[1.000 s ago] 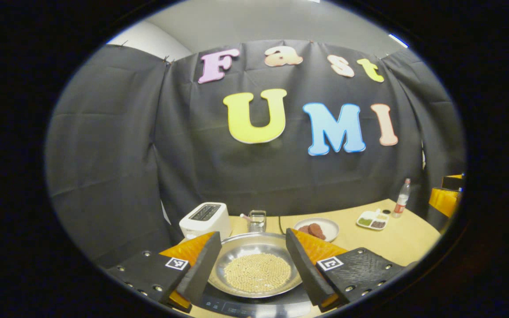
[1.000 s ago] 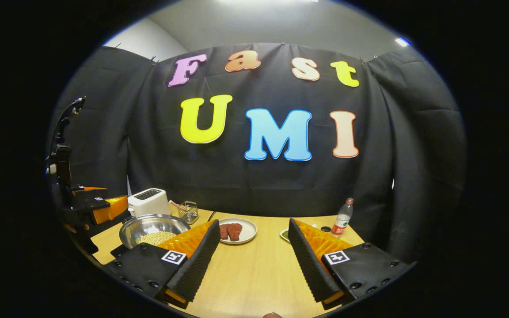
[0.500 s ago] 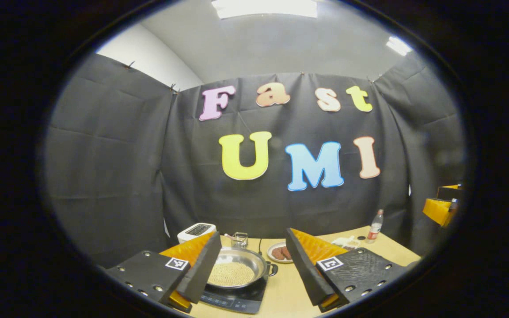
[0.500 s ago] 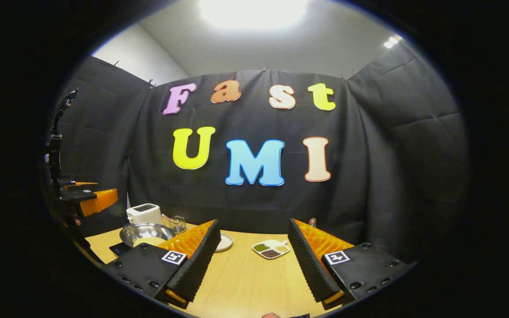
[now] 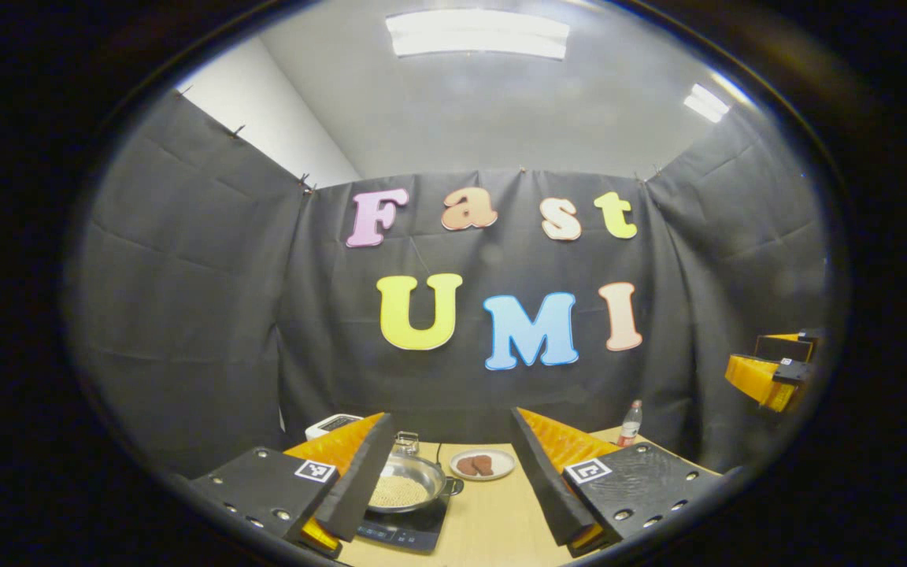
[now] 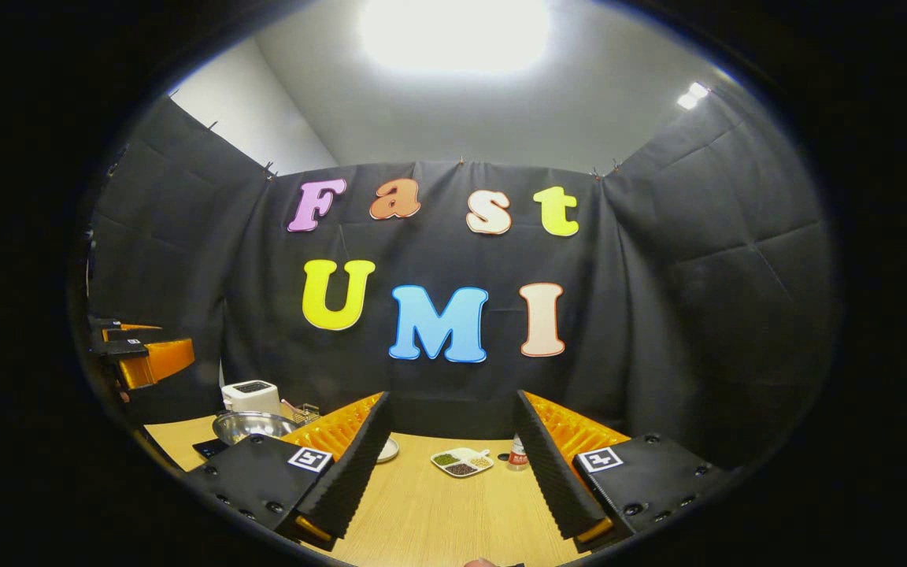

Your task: First push the handle of the pot to place it horizontally, then grasp the pot with both hands and set it on the induction cooktop.

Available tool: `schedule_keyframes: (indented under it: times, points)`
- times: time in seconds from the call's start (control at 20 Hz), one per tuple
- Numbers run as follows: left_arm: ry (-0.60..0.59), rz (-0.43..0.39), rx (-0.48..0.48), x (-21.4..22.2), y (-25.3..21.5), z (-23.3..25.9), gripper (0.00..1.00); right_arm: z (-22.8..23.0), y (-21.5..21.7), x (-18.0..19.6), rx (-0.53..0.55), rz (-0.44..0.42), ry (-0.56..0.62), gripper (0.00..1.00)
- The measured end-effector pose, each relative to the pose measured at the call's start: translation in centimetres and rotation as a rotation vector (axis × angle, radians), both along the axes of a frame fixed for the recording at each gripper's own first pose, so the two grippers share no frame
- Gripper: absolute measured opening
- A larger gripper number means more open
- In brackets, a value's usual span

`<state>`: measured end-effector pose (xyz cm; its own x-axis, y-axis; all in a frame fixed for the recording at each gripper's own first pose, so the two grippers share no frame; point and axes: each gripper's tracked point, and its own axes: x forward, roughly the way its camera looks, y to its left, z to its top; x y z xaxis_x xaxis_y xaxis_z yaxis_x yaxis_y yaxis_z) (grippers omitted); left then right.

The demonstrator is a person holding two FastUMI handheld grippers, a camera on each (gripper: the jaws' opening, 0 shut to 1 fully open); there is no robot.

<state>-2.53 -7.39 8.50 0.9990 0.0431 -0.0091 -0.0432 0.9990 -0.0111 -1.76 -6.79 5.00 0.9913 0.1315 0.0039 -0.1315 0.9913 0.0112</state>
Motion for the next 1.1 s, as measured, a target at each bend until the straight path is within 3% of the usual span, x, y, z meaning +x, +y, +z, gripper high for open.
schedule_keyframes:
  times: [0.35, 1.1]
  points:
    - [-0.039, -0.007, -0.017, -3.1, 0.8, 1.1, 0.87, 1.6, 1.0, -3.2, 0.01, -0.019, -0.075, 0.97]
    - [-0.068, 0.006, -0.035, -6.5, 4.3, 1.8, 0.87, 1.1, 2.0, -3.3, 0.016, 0.016, -0.055, 0.97]
